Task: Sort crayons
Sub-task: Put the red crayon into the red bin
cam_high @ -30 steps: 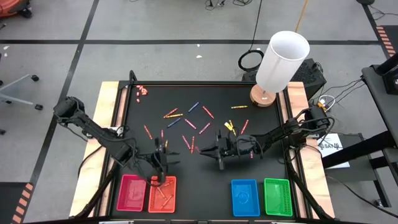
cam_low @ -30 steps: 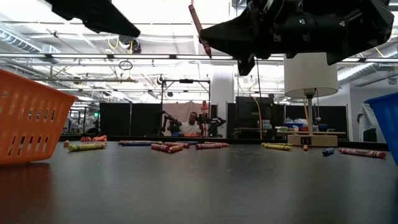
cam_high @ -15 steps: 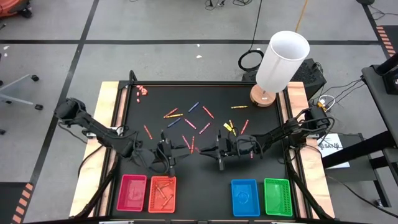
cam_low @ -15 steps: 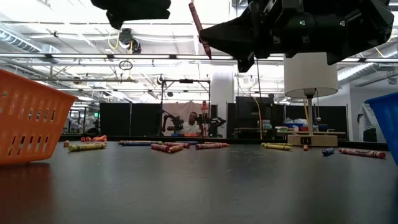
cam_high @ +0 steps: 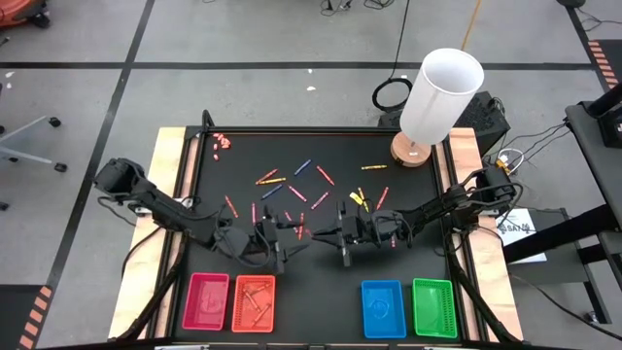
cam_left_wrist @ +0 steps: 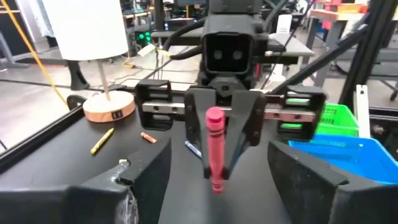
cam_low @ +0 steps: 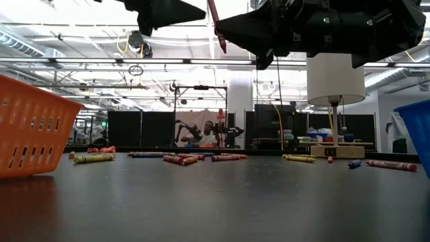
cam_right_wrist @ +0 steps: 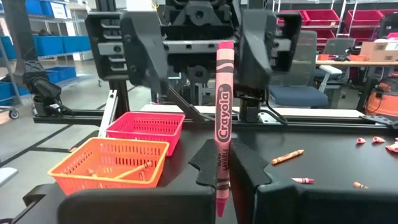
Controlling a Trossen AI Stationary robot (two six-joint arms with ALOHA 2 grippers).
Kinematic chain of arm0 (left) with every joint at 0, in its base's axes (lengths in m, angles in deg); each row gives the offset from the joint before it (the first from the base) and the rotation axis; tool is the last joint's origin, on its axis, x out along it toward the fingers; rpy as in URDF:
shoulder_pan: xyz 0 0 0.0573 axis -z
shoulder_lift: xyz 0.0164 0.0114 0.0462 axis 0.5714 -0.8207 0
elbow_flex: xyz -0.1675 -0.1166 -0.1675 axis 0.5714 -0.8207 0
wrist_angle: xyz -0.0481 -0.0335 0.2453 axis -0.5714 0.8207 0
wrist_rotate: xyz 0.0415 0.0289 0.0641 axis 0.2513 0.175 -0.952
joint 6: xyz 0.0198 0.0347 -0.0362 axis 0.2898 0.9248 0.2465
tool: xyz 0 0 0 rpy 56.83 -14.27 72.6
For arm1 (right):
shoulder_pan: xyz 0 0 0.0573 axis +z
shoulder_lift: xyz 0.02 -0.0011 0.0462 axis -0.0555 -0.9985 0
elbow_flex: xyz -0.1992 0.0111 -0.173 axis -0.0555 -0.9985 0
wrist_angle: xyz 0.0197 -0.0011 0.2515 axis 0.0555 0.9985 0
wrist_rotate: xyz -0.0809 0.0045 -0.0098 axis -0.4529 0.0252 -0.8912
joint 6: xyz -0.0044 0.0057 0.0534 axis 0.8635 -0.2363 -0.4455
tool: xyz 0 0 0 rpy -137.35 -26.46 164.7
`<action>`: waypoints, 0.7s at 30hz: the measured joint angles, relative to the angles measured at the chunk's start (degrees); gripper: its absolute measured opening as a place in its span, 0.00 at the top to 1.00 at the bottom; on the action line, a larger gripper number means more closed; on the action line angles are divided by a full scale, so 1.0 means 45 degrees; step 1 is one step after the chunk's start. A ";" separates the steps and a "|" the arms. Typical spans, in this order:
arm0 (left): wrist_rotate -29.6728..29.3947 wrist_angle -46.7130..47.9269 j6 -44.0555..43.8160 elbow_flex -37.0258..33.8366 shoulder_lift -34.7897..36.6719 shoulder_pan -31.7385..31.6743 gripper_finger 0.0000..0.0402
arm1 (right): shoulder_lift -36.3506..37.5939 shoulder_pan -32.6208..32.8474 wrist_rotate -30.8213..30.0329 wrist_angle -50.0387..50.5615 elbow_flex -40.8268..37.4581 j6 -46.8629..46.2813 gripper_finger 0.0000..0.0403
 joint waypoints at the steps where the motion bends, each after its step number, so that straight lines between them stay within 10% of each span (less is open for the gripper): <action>1: 0.0000 -0.0190 -0.0030 0.0000 -0.0116 -0.0059 0.34 | 0.0000 0.0000 0.0000 0.0000 0.0000 0.0049 0.99; 21: 0.0928 -0.1200 -0.0073 0.0000 -0.0698 -0.0635 0.71 | 0.0000 0.0000 -0.0001 0.0005 0.0000 0.0215 0.99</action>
